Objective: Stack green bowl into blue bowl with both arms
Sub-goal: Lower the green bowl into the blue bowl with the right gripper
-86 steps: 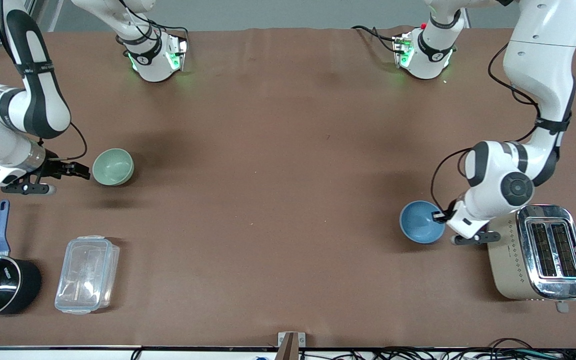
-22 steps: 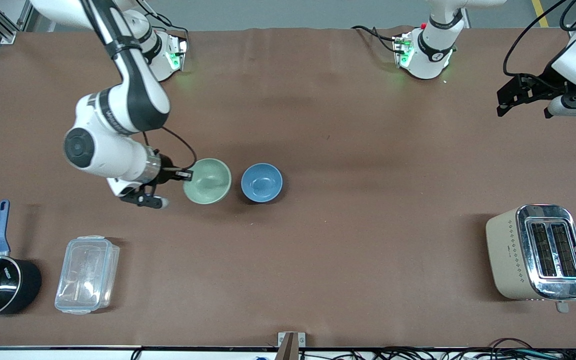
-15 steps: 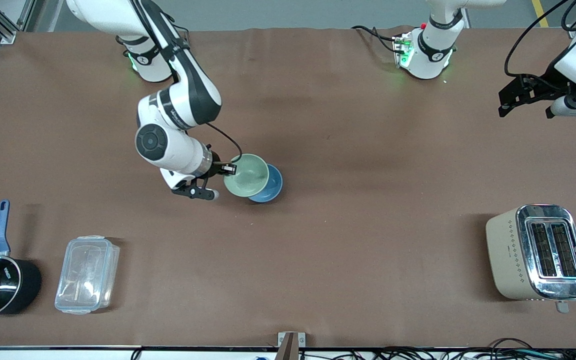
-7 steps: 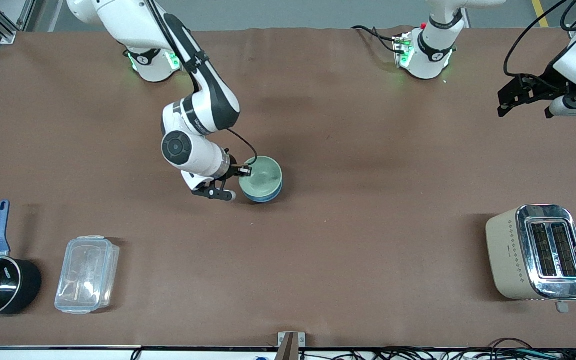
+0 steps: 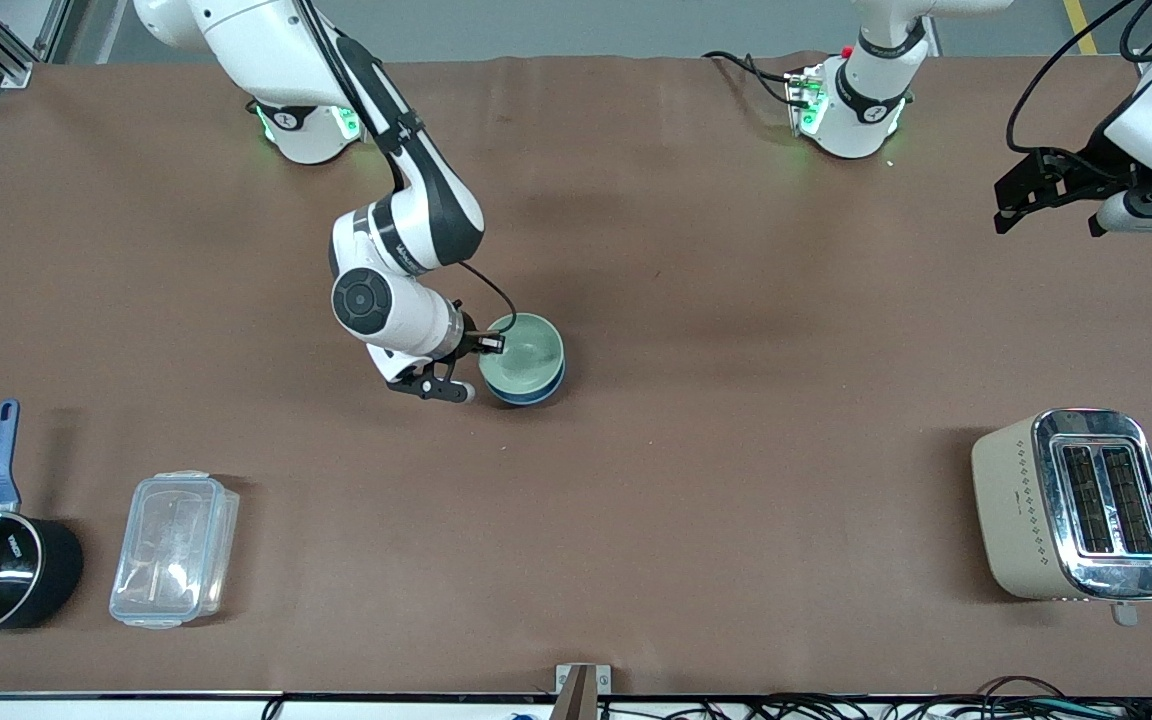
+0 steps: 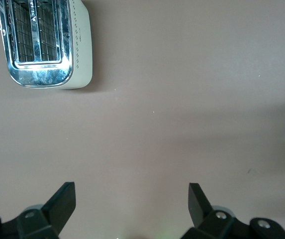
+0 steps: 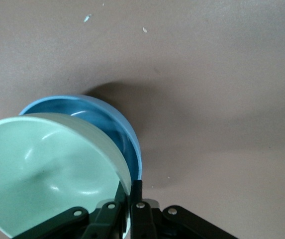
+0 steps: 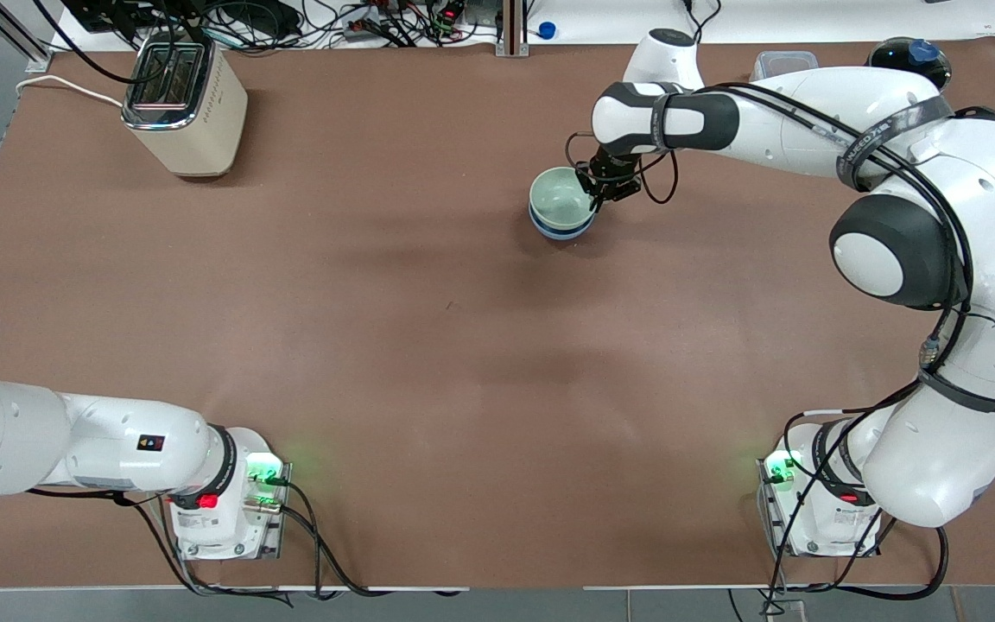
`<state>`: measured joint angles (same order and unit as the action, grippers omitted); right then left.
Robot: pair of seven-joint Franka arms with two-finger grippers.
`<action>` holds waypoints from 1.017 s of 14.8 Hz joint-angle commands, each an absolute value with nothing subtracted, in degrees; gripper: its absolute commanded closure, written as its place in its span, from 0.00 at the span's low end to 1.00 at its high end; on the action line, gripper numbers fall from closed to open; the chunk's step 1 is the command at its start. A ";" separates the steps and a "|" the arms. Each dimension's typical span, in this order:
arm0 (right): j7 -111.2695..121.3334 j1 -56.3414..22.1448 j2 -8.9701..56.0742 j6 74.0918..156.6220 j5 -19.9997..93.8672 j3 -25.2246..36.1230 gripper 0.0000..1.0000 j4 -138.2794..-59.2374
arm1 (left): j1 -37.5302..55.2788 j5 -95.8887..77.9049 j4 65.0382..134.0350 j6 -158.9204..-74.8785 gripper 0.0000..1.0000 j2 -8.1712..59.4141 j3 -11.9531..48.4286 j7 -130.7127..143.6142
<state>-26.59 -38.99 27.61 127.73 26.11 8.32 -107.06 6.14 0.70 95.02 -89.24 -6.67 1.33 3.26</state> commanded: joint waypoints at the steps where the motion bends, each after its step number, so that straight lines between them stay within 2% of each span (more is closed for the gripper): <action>1: -26.72 -39.64 28.12 129.29 27.60 8.79 0.98 -107.58 | 6.33 0.09 95.71 -89.03 0.00 -7.91 1.23 3.34; 9: -26.72 -39.64 28.21 129.81 27.60 8.79 0.97 -107.67 | 6.33 0.09 95.71 -89.03 0.00 -7.82 2.02 3.43; 10: -26.72 -39.64 28.30 129.90 27.60 8.79 0.93 -107.67 | 6.33 0.09 95.63 -89.03 0.00 -7.82 2.02 3.43; 11: -26.72 -39.64 28.56 129.90 27.60 8.79 0.78 -107.58 | 6.33 0.09 95.63 -88.95 0.00 -7.82 2.02 3.43; 13: -26.63 -39.99 28.56 129.81 27.60 8.88 0.23 -107.58 | 6.33 0.00 95.62 -88.95 0.00 -7.91 2.02 3.43; 14: -26.63 -39.99 28.56 129.73 27.60 8.88 0.01 -107.58 | 6.33 0.00 95.62 -89.03 0.00 -7.82 2.28 3.60; 15: -26.63 -39.73 28.48 129.20 27.51 8.88 0.00 -107.58 | 6.33 0.09 95.36 -89.03 0.00 -7.47 2.46 3.78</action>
